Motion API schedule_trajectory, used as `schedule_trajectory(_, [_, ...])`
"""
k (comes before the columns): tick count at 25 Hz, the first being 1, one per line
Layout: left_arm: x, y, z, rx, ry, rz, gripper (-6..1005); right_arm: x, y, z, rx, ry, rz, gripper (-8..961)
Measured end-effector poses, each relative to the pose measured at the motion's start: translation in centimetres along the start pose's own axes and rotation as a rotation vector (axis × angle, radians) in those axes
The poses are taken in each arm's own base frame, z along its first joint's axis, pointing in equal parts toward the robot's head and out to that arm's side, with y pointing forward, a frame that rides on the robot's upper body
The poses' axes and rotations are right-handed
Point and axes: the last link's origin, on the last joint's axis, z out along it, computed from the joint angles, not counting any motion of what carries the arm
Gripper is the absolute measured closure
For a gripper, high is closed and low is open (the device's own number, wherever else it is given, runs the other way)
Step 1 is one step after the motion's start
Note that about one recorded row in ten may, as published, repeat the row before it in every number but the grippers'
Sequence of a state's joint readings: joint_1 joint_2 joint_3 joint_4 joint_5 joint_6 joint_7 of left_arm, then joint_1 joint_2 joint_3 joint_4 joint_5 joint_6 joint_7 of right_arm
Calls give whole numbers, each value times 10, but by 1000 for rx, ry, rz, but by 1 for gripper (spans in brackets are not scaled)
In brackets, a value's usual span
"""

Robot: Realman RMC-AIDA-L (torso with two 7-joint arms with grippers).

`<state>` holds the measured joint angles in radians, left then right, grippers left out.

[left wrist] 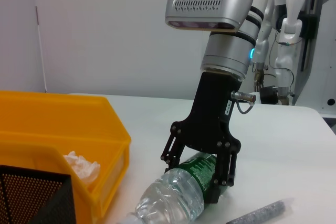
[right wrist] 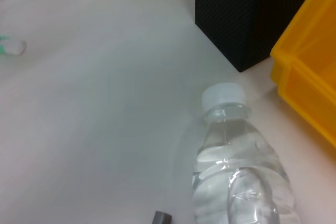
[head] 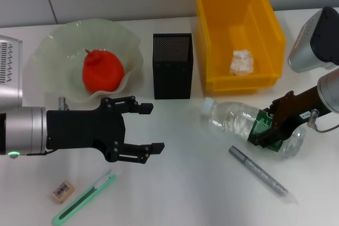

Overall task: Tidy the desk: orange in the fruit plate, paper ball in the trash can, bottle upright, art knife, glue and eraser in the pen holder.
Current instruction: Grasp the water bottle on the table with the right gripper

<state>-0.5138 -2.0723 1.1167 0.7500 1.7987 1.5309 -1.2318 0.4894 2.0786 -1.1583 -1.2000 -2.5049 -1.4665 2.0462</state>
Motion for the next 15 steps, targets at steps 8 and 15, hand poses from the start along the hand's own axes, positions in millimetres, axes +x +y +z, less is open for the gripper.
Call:
schedule_trajectory(8, [0,0,0,0,-1,0,137,1,-2,0,16,19,3,177])
schedule_trajectory(15, [-2,1,0,-1,-2,3,137,-2,3,6,7,42,-33,176])
